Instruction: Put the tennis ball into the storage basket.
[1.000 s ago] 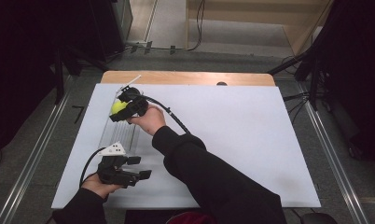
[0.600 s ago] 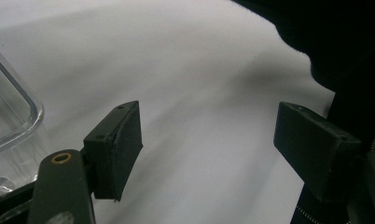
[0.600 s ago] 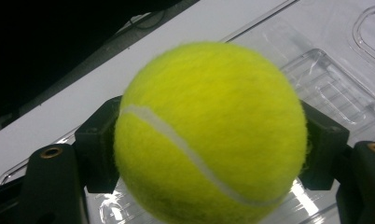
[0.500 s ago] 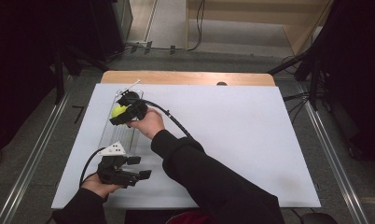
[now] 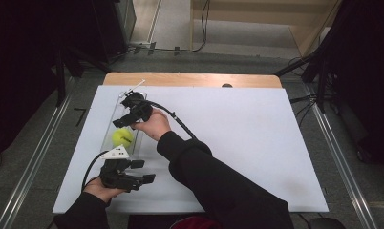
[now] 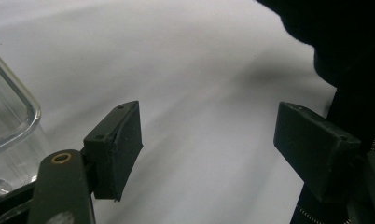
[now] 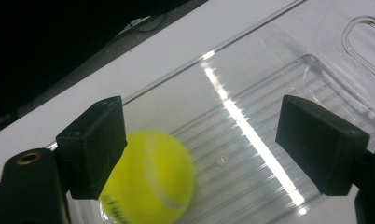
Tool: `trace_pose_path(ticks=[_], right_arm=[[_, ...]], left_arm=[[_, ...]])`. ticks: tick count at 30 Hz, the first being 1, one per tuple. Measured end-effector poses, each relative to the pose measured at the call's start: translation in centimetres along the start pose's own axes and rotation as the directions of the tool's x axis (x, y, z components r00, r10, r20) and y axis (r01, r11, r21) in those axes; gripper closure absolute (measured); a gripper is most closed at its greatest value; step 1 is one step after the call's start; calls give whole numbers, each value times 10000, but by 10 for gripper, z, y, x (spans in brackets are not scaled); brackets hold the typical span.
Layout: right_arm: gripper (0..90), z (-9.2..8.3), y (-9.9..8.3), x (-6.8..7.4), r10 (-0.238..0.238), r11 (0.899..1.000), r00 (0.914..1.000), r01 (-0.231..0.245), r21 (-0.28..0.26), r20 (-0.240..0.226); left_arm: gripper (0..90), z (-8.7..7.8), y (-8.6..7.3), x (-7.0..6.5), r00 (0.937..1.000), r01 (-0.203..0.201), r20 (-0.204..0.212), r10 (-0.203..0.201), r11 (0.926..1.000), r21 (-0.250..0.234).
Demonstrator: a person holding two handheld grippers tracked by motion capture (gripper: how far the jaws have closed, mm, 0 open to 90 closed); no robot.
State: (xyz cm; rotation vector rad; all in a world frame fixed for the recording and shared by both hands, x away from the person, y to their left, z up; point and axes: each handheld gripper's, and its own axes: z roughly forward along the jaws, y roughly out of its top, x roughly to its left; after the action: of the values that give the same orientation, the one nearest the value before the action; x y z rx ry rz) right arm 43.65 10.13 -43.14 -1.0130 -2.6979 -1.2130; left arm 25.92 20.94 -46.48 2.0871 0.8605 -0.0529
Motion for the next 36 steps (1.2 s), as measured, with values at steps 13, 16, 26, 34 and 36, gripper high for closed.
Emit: trace_pose_path(ticks=[13, 16, 26, 34, 36], right_arm=[[117, -13, -2, 3, -11, 10000, 9996, 14, 88, -298], [117, -18, -4, 1, 60, 10000, 9992, -57, 72, -407], [118, -37, -11, -4, -74, 9998, 9992, 80, 166, -385], [123, -55, -19, -10, -61, 10000, 9996, 59, -64, -278], [123, -58, -22, -12, -32, 10000, 9994, 31, -25, -336]], left_arm=[[244, 0, 0, 1, 10000, 0, 1, 0, 10000, 69], [244, 0, 0, 1, 10000, -10, 7, 10, 10000, 64], [244, 0, 0, 2, 10000, 10, -13, -10, 10000, 75], [244, 0, 0, 1, 10000, -1, -29, 1, 9999, 104], [244, 1, 0, 1, 10000, 1, -29, -1, 10000, 85]])
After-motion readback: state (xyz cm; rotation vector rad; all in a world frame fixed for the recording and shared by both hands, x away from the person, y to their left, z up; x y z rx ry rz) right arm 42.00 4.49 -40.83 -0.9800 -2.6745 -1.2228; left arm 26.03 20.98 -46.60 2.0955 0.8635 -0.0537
